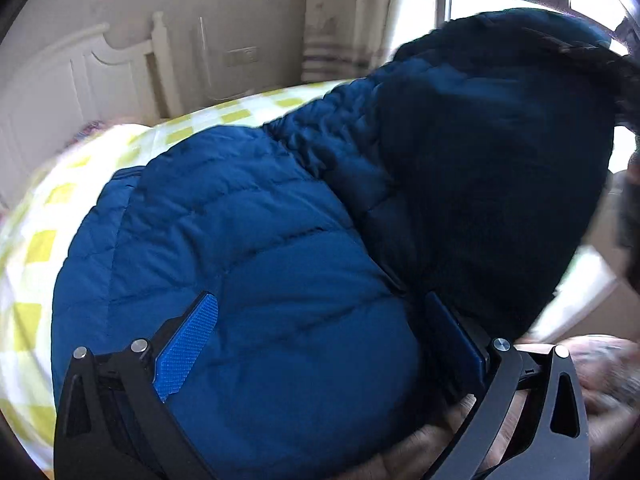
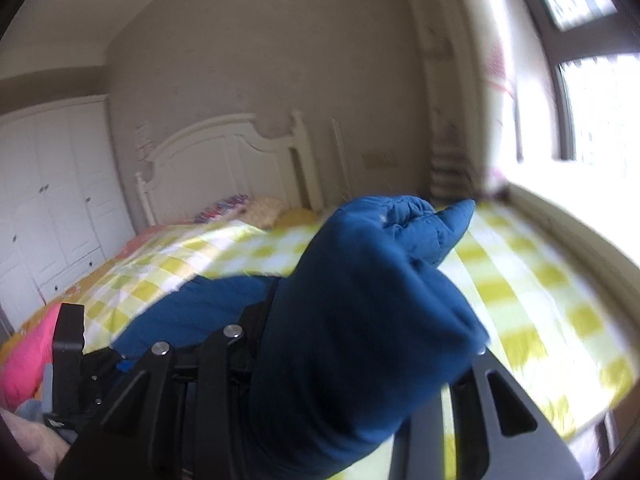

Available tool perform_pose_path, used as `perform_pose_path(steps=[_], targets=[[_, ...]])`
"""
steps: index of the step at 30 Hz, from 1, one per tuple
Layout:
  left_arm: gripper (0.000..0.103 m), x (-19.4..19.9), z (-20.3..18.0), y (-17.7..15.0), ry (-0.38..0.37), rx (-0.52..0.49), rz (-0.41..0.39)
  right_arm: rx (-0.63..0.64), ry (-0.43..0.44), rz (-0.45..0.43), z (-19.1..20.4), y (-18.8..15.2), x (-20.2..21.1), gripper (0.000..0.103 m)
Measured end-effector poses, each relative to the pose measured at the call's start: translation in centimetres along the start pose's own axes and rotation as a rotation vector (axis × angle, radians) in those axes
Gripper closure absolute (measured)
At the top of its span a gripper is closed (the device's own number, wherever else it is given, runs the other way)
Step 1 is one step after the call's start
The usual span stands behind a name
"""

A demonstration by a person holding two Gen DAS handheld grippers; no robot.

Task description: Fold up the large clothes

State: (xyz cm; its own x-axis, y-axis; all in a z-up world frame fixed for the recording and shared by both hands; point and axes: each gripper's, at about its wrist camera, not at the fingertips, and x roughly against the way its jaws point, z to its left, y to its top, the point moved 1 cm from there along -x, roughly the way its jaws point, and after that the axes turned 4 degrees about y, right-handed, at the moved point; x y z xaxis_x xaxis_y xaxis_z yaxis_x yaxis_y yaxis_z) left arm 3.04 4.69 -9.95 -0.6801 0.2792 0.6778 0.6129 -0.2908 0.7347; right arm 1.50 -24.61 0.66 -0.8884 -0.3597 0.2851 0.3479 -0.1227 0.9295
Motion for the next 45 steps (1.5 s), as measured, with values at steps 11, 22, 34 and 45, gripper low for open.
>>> perform_pose_path(steps=[11, 22, 34, 45], targets=[[0.004, 10.5, 20.7, -4.5, 0.187, 0.563, -0.213, 0.760, 0.250, 0.144, 25.2, -3.6, -11.2, 0.069], [0.004, 6.5, 23.1, -3.8, -0.313, 0.720, -0.139, 1.161, 0.162, 0.226, 30.2, -12.8, -14.3, 0.066], [0.028, -1.3, 18.9, 5.4, -0.273, 0.432, 0.121, 1.060, 0.233, 0.150, 28.5, -10.9, -11.3, 0.056], [0.049, -0.6, 19.5, 2.7, -0.202, 0.451, 0.047, 0.681, 0.370, 0.306, 16.1, -7.3, -4.3, 0.010]])
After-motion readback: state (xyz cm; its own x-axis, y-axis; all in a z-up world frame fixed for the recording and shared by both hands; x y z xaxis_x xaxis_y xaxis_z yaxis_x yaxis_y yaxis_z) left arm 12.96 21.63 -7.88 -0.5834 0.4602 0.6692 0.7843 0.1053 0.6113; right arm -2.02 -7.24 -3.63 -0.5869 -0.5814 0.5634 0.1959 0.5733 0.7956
